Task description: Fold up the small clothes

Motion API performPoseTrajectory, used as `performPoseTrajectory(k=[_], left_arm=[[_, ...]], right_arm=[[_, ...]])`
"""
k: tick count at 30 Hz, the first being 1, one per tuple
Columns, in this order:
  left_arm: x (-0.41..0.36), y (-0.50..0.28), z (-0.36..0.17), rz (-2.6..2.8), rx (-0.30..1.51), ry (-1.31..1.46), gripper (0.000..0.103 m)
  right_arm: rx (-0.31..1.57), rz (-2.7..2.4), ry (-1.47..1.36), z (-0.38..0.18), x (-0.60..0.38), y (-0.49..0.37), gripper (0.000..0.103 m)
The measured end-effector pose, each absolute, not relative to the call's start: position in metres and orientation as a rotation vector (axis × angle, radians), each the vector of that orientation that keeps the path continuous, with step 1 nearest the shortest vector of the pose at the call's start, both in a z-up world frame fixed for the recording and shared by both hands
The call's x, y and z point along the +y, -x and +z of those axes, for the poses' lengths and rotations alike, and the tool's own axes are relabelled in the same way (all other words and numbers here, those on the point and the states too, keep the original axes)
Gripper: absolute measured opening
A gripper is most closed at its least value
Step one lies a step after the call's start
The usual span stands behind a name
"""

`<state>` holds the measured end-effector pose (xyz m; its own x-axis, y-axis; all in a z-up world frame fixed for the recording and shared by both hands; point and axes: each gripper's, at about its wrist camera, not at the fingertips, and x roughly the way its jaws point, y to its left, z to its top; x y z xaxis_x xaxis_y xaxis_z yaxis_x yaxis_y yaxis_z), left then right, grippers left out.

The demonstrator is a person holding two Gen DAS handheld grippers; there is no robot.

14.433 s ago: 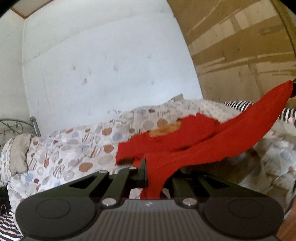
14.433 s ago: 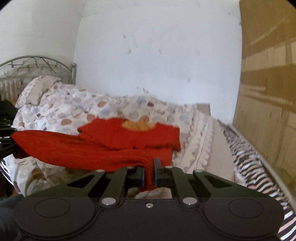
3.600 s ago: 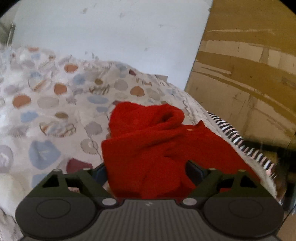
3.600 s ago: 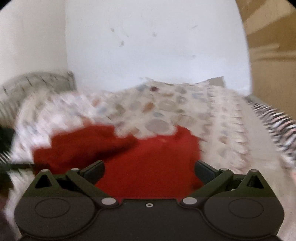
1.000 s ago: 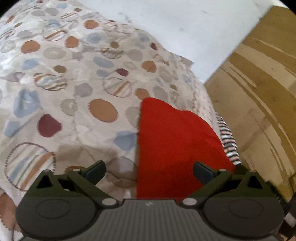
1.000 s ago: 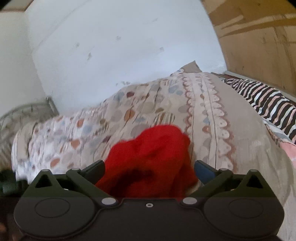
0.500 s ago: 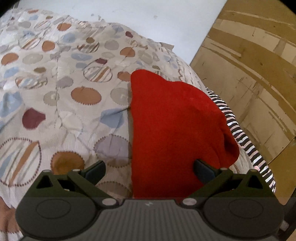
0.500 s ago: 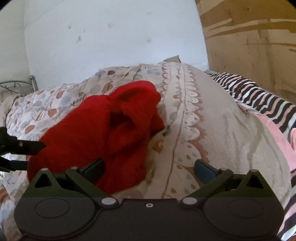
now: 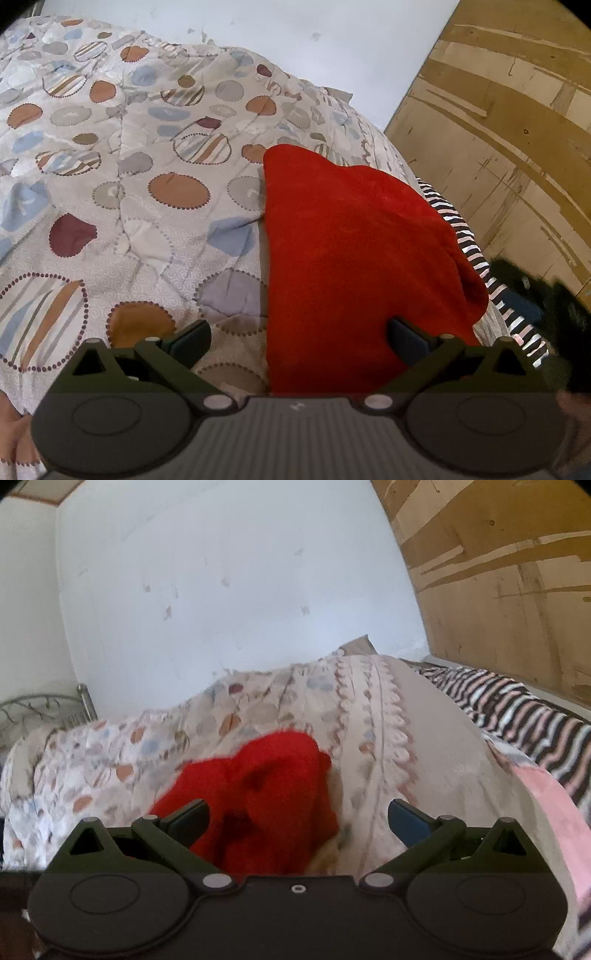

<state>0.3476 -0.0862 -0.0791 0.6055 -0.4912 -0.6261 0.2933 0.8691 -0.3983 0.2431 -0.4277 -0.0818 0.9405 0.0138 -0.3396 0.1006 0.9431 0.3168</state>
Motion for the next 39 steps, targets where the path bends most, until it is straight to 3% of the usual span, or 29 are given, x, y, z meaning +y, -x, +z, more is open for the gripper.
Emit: performPoseTrajectory(k=[12, 20, 27, 34, 37, 39], left_arm=[[-0.086, -0.345, -0.080, -0.462, 0.785, 0.245, 0.103], [-0.076, -0.350, -0.086, -0.498, 0.806, 0.311, 0.103], [-0.072, -0.355, -0.088, -0.511, 0.811, 0.312, 0.103], [-0.071, -0.358, -0.090, -0.508, 0.832, 0.331, 0.103], [-0.069, -0.359, -0.090, -0.503, 0.834, 0.339, 0.103], [-0.068, -0.359, -0.092, -0.501, 0.837, 0.351, 0.103]], right_arm=[[0.479, -0.095, -0.269, -0.114, -0.429, -0.322, 0.102], [0.430, -0.085, -0.322, -0.124, -0.432, -0.312, 0.102], [0.243, -0.024, -0.484, -0.124, -0.449, -0.282, 0.101], [0.263, 0.018, -0.532, -0.114, -0.442, -0.294, 0.032], [0.230, 0.074, -0.482, -0.104, -0.423, -0.293, 0.021], [0.204, 0.130, -0.446, -0.097, -0.409, -0.291, 0.018]])
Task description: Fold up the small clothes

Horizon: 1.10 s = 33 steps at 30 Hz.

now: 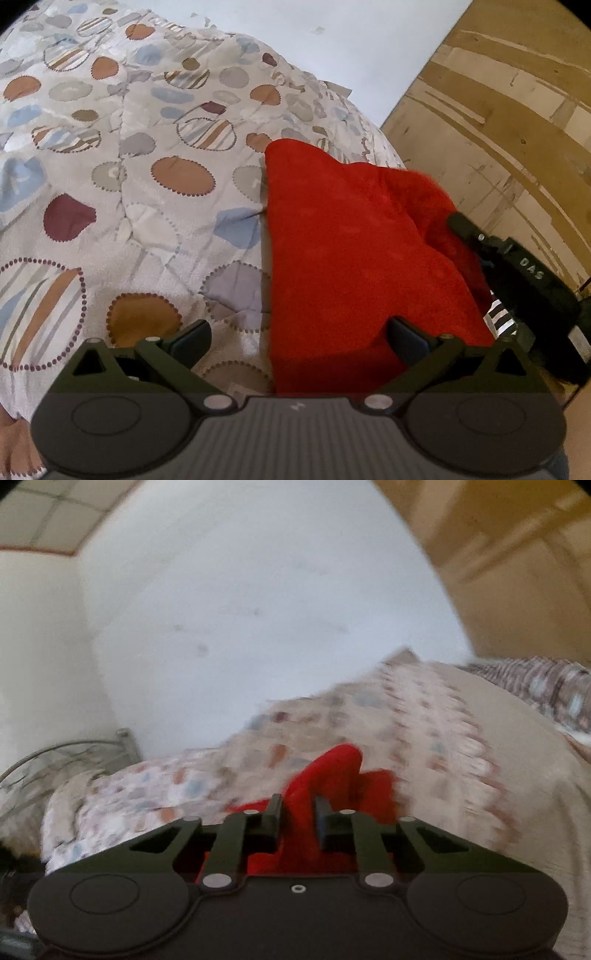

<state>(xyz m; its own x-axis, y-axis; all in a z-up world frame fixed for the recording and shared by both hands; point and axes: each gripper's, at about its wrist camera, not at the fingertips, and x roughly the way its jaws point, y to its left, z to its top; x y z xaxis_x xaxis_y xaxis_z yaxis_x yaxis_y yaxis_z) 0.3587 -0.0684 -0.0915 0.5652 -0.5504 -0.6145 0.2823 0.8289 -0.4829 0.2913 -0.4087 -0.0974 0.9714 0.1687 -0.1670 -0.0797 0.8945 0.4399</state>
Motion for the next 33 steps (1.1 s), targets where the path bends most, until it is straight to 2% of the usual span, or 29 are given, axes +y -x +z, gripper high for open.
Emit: performPoseTrajectory(k=[7, 10, 12, 14, 15, 19, 24, 27, 33], left_arm=[[-0.069, -0.358, -0.092, -0.501, 0.829, 0.344, 0.103], [-0.069, -0.358, -0.092, -0.503, 0.831, 0.352, 0.103], [-0.069, -0.360, -0.092, -0.504, 0.841, 0.362, 0.103], [-0.069, -0.363, -0.090, -0.507, 0.862, 0.385, 0.103], [-0.069, -0.363, -0.088, -0.509, 0.864, 0.392, 0.103], [-0.070, -0.370, -0.076, -0.513, 0.834, 0.403, 0.102], [-0.080, -0.375, -0.072, -0.561, 0.802, 0.444, 0.102], [-0.090, -0.375, -0.085, -0.579, 0.846, 0.441, 0.103], [-0.096, -0.375, -0.097, -0.567, 0.875, 0.443, 0.103]], right_arm=[[0.193, 0.093, -0.425, -0.094, -0.399, -0.289, 0.018], [0.240, -0.011, -0.438, -0.101, -0.413, -0.291, 0.028], [0.281, -0.034, -0.508, -0.110, -0.428, -0.293, 0.043], [0.284, 0.007, -0.625, -0.118, -0.446, -0.293, 0.080], [0.283, 0.036, -0.651, -0.120, -0.454, -0.295, 0.084], [0.322, 0.093, -0.603, -0.113, -0.461, -0.312, 0.089], [0.412, 0.147, -0.642, -0.119, -0.465, -0.344, 0.089], [0.486, 0.146, -0.658, -0.143, -0.463, -0.352, 0.087], [0.462, 0.142, -0.655, -0.148, -0.463, -0.345, 0.083]])
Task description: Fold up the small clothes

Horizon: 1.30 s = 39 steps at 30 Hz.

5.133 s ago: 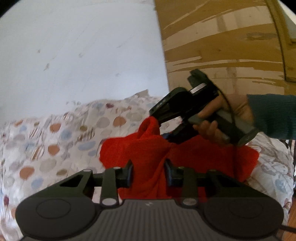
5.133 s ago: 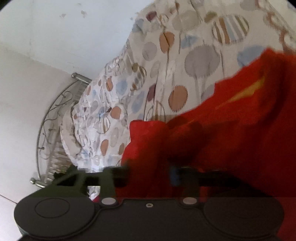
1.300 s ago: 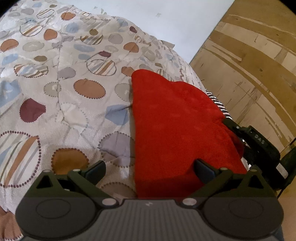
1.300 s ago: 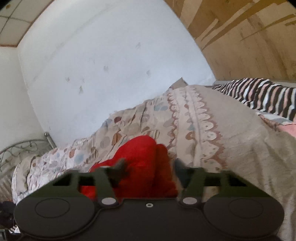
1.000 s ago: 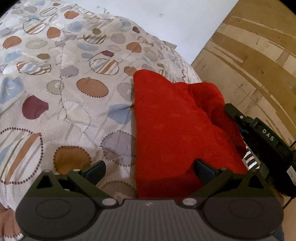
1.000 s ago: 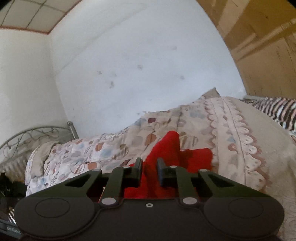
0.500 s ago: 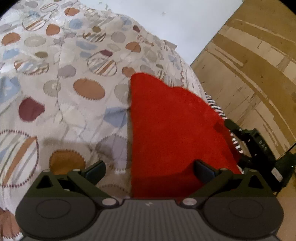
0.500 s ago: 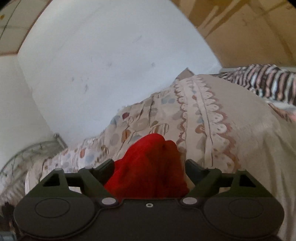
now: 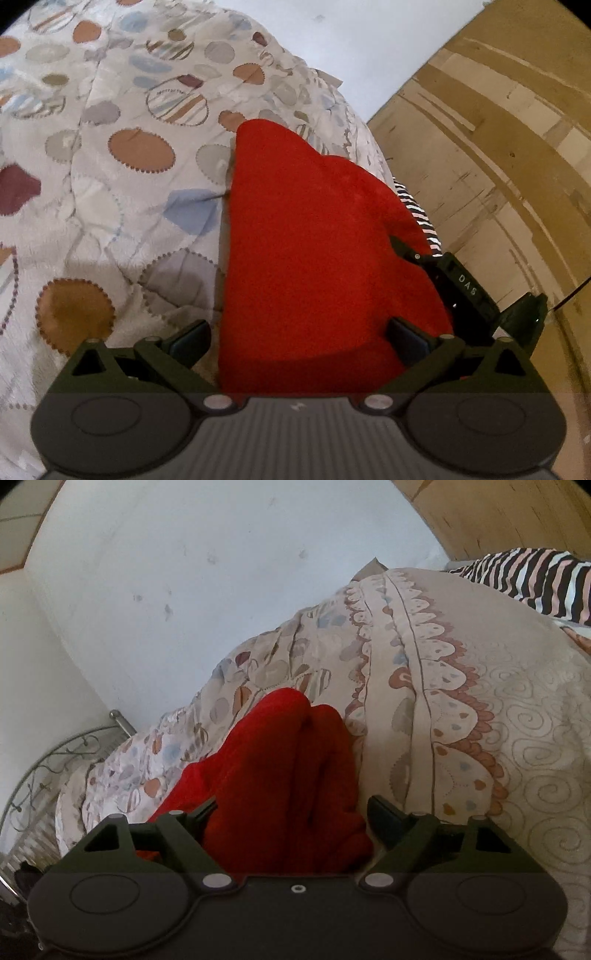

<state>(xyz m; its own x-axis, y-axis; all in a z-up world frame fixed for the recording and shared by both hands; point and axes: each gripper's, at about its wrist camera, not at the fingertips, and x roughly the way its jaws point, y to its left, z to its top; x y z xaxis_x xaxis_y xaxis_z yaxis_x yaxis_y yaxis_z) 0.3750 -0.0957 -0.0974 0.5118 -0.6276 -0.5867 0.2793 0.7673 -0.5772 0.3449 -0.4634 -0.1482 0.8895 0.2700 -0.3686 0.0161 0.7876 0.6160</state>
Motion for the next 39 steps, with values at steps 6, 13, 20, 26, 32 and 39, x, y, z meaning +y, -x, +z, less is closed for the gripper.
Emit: performPoseTrajectory(k=[6, 13, 20, 26, 32, 39], left_arm=[[-0.102, -0.374, -0.095, -0.553, 0.855, 0.383, 0.103], [-0.099, -0.374, -0.097, -0.550, 0.863, 0.402, 0.103], [-0.098, -0.376, -0.093, -0.559, 0.880, 0.376, 0.103], [-0.090, -0.380, -0.068, -0.591, 0.767, 0.365, 0.102], [-0.081, -0.409, -0.082, -0.547, 0.830, 0.449, 0.103], [-0.082, -0.434, -0.117, -0.639, 0.956, 0.569, 0.103]], right_arm=[[0.454, 0.150, -0.673, -0.150, -0.466, -0.345, 0.083], [0.443, 0.161, -0.696, -0.153, -0.470, -0.344, 0.084], [0.439, 0.163, -0.701, -0.152, -0.469, -0.342, 0.084], [0.435, 0.168, -0.706, -0.153, -0.470, -0.342, 0.085], [0.432, 0.170, -0.712, -0.153, -0.471, -0.341, 0.085], [0.428, 0.177, -0.724, -0.154, -0.471, -0.340, 0.086]])
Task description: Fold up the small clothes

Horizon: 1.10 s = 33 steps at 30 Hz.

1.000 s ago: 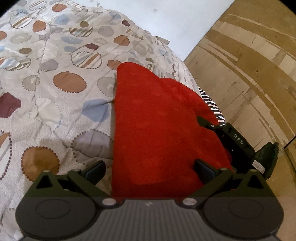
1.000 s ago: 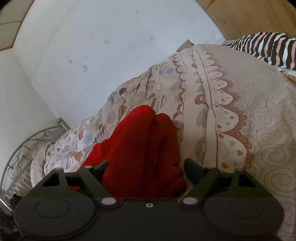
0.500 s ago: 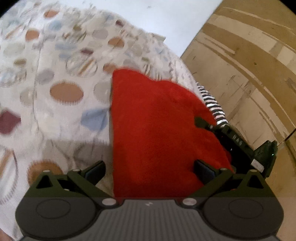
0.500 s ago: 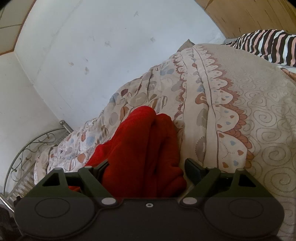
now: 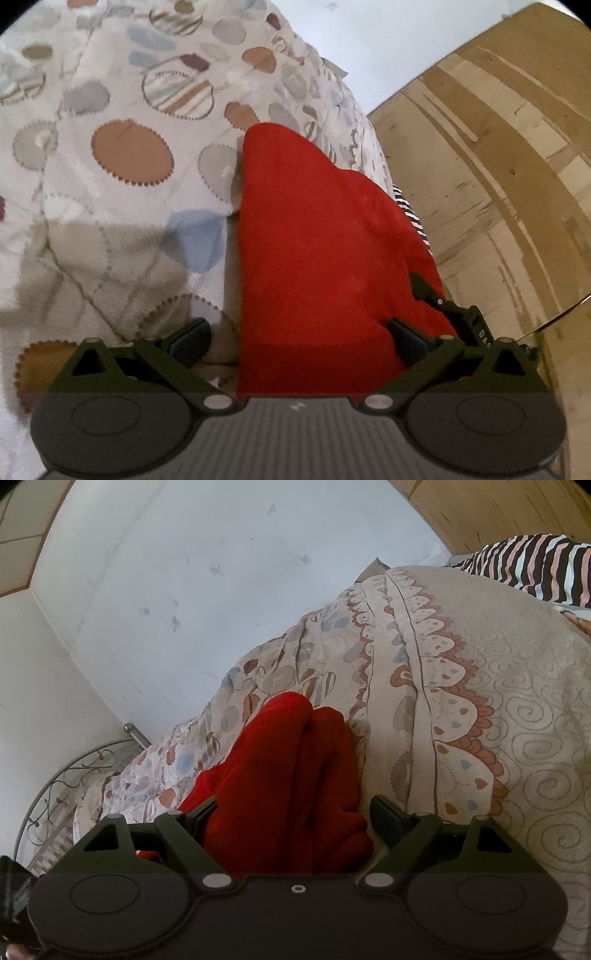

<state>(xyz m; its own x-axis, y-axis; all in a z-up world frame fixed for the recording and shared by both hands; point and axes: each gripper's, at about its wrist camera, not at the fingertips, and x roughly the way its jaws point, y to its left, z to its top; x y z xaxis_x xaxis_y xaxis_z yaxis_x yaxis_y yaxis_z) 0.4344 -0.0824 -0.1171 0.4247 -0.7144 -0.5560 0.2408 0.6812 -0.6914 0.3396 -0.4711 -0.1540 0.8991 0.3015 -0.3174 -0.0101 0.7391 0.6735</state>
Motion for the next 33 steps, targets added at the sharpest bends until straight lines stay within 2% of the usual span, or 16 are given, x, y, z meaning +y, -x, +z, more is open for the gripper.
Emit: performPoseTrajectory(k=[7, 9, 11, 14, 20, 21, 23, 26, 28, 33], left_arm=[[-0.087, -0.443, -0.120, -0.657, 0.988, 0.560, 0.103], [-0.089, -0.442, -0.119, -0.650, 0.981, 0.554, 0.103], [-0.091, -0.440, -0.117, -0.646, 0.976, 0.534, 0.101], [-0.092, -0.439, -0.114, -0.682, 0.967, 0.523, 0.087], [-0.091, -0.448, -0.127, -0.730, 1.020, 0.622, 0.084], [-0.090, -0.449, -0.127, -0.729, 1.022, 0.625, 0.080], [-0.092, -0.447, -0.121, -0.722, 1.006, 0.602, 0.074], [-0.095, -0.443, -0.109, -0.716, 0.978, 0.555, 0.066], [-0.094, -0.441, -0.098, -0.722, 0.951, 0.531, 0.062], [-0.078, -0.447, -0.074, -0.715, 0.898, 0.524, 0.060]], right_arm=[[0.447, 0.172, -0.707, -0.151, -0.468, -0.343, 0.087], [0.451, 0.170, -0.709, -0.150, -0.468, -0.343, 0.085], [0.460, 0.167, -0.713, -0.150, -0.467, -0.343, 0.076], [0.474, 0.167, -0.729, -0.150, -0.468, -0.343, 0.069], [0.514, 0.153, -0.719, -0.146, -0.462, -0.346, 0.069], [0.514, 0.148, -0.723, -0.145, -0.462, -0.345, 0.068], [0.501, 0.134, -0.737, -0.143, -0.460, -0.343, 0.057], [0.454, 0.103, -0.702, -0.133, -0.450, -0.337, 0.051], [0.422, 0.091, -0.624, -0.123, -0.438, -0.334, 0.049], [0.348, 0.162, -0.617, -0.100, -0.418, -0.343, 0.047]])
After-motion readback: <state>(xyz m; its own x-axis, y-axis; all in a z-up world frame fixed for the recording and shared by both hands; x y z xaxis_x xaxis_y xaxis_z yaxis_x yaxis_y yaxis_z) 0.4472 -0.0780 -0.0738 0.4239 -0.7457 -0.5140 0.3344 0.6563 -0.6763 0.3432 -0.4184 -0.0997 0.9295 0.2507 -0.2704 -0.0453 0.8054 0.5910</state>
